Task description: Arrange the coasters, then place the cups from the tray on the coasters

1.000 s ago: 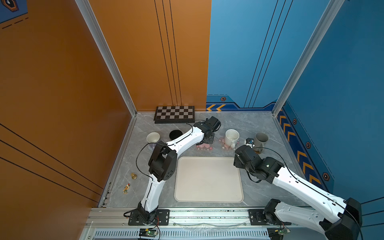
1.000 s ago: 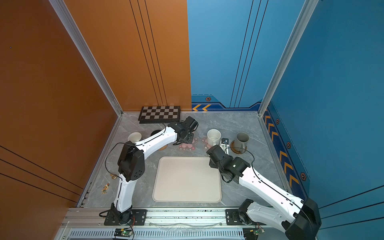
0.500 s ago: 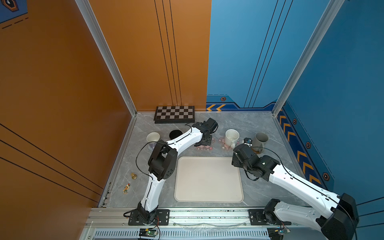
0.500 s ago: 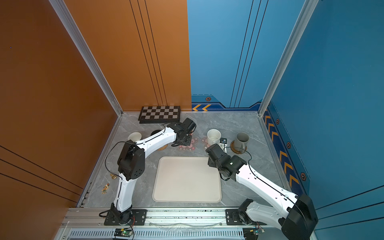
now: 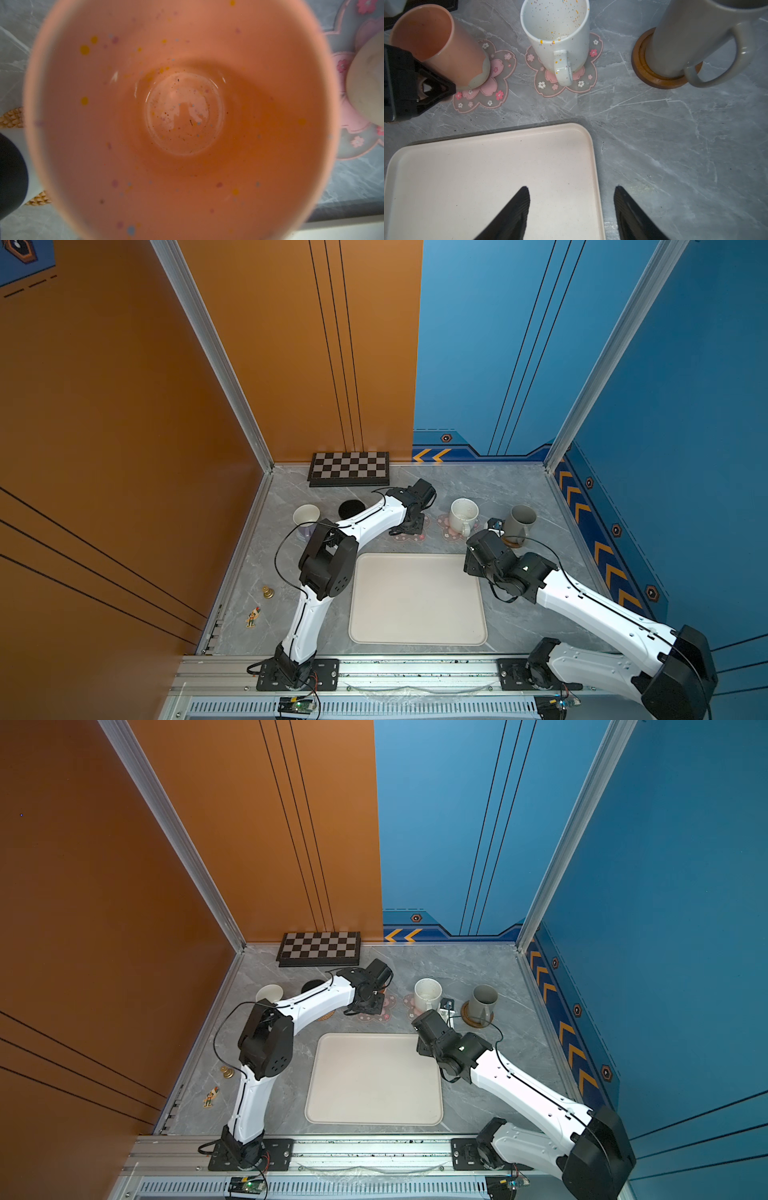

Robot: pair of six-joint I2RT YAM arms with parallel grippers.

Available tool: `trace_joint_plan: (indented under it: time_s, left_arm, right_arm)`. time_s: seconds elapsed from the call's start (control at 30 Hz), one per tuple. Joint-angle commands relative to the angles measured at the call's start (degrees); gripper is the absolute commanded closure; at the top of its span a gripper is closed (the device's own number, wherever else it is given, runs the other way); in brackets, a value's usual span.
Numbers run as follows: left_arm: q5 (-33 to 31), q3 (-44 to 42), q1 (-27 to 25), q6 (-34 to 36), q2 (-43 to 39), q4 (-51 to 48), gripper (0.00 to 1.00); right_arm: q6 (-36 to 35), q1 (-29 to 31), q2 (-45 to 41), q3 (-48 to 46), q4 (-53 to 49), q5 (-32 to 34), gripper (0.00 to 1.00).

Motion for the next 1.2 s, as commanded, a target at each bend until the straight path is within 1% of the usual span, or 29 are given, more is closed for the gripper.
trace_joint_plan:
  time_s: [0.0, 0.73, 0.93, 1.17]
  left_arm:
    - [-0.19, 0.43, 0.67, -0.56, -0.56, 2.01, 1.0]
    - [2.02, -0.97, 0.75, -1.48, -0.83, 2.1, 1.0]
    - [3.22, -1.46, 0.9, -2.07, -0.64, 2.1, 0.97]
    - [3.44, -1.37, 0.82, -1.9, -0.78, 2.1, 0.97]
  right_arm:
    - [0.65, -0.19, -0.41, -1.0, 0.65, -0.53, 0.33]
    - [1.25, -0.25, -1.01, -2.35, 1.38, -0.93, 0.33]
    - [1.39, -0.22, -1.18, -2.55, 1.54, -1.16, 0.33]
    - [1.43, -0.23, -1.62, -2.66, 1.54, -1.32, 0.33]
